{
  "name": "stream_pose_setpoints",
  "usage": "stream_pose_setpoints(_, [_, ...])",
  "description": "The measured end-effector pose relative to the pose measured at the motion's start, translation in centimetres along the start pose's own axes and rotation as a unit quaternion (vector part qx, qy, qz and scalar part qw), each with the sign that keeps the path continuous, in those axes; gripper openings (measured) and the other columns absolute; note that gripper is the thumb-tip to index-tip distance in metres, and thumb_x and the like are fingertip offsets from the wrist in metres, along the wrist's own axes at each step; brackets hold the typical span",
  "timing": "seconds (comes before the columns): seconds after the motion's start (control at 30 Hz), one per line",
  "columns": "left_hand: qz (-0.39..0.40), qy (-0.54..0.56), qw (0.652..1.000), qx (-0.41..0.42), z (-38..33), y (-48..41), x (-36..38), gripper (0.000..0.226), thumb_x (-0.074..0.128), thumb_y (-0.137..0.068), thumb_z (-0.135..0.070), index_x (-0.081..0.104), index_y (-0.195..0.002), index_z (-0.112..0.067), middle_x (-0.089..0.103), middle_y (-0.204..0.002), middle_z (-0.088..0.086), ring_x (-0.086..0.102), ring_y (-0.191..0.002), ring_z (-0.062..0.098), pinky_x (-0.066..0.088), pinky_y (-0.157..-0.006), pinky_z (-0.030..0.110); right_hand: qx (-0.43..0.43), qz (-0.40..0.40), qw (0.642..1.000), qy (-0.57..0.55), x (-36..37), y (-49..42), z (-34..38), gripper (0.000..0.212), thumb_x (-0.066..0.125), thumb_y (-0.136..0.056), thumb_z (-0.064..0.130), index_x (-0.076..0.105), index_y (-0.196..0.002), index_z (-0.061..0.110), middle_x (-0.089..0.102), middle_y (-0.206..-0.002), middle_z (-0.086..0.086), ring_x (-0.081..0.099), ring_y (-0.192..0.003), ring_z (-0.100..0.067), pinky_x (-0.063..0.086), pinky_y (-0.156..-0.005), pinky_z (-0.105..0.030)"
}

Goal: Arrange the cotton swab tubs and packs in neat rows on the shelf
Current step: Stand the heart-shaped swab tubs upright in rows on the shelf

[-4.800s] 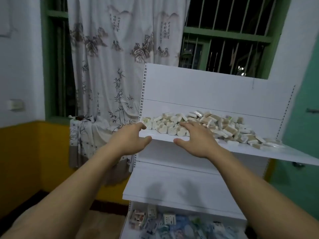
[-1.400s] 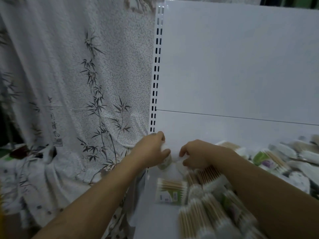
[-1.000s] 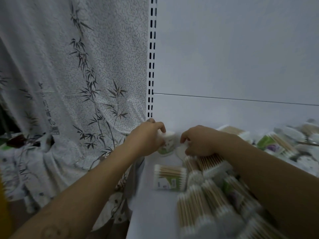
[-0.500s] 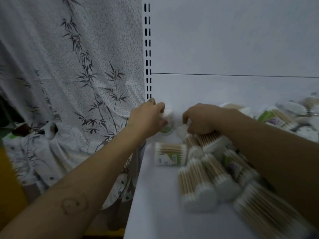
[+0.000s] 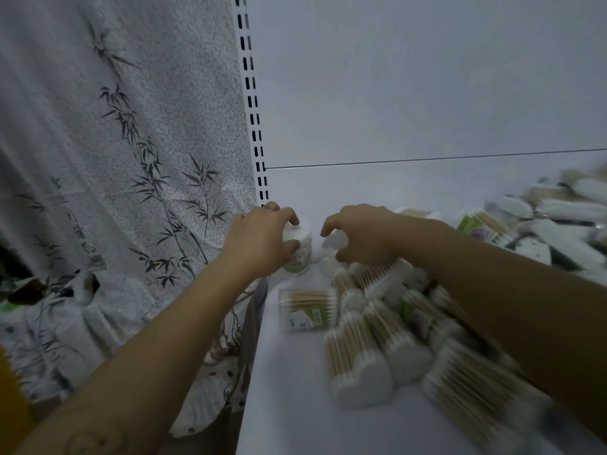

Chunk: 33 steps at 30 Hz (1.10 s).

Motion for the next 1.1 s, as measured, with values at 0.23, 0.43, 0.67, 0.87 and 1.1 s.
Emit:
stream_pose_setpoints(0.23, [0.153,0.105,0.981,0.048,-1.2,4.4,-1.8,0.025,0.061,-0.09,-0.046,0.065,-0.109,-0.031,0.064,-0.103,-0.012,0.061,-0.093,0.009,0.05,-0.083,0.031,-0.068,0.03,0.996,0.047,-0.4,2.3,4.0,0.045,0.065,-0.089,0.042,0.056,-0.131,0.029,0.054,-0.131,0.006,0.045,-0.122,-0.018,0.034,-0.103,-0.04])
stream_pose_setpoints(0.43, [0.282,0.138,0.949,0.04,-1.4,8.8,2.2,0.063,0.074,-0.073,-0.059,0.051,-0.127,-0.036,0.057,-0.119,-0.017,0.058,-0.1,0.004,0.049,-0.083,0.024,-0.1,0.116,0.986,0.071,1.8,3.4,6.9,0.065,0.078,-0.078,0.041,0.054,-0.136,0.024,0.056,-0.134,0.002,0.052,-0.12,-0.019,0.04,-0.095,-0.027])
stream_pose_setpoints(0.67, [0.156,0.244,0.957,-0.017,0.1,8.6,3.4,0.06,0.083,-0.074,-0.032,0.051,-0.124,-0.025,0.054,-0.124,-0.008,0.056,-0.107,0.013,0.046,-0.082,0.027,-0.082,0.064,0.993,0.048,3.4,2.1,6.6,0.044,0.077,-0.079,0.024,0.062,-0.12,0.022,0.063,-0.116,-0.001,0.054,-0.1,-0.019,0.043,-0.082,-0.026])
stream_pose_setpoints(0.87, [0.05,0.448,0.891,-0.059,1.4,8.1,1.8,0.052,0.078,-0.081,-0.022,0.054,-0.127,-0.027,0.056,-0.123,-0.006,0.063,-0.098,0.009,0.055,-0.08,0.028,-0.026,-0.017,0.995,-0.091,1.2,1.4,3.8,0.041,0.081,-0.076,0.023,0.062,-0.112,0.023,0.059,-0.099,0.005,0.052,-0.091,-0.015,0.038,-0.073,-0.024])
stream_pose_setpoints(1.1, [-0.044,0.447,0.89,-0.078,1.8,6.0,-0.4,0.038,0.075,-0.082,-0.018,0.065,-0.118,-0.029,0.06,-0.117,-0.003,0.062,-0.092,0.013,0.052,-0.076,0.026,0.024,-0.06,0.989,-0.133,-0.1,1.3,1.7,0.043,0.078,-0.08,0.027,0.061,-0.119,0.027,0.061,-0.101,0.01,0.059,-0.097,-0.013,0.049,-0.083,-0.026])
Point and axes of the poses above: each hand's wrist, its own y-axis away from the middle knuckle, its own x-axis out of the palm, z = x × y, the point moved 9 cm from there along -y, towards the middle knuckle
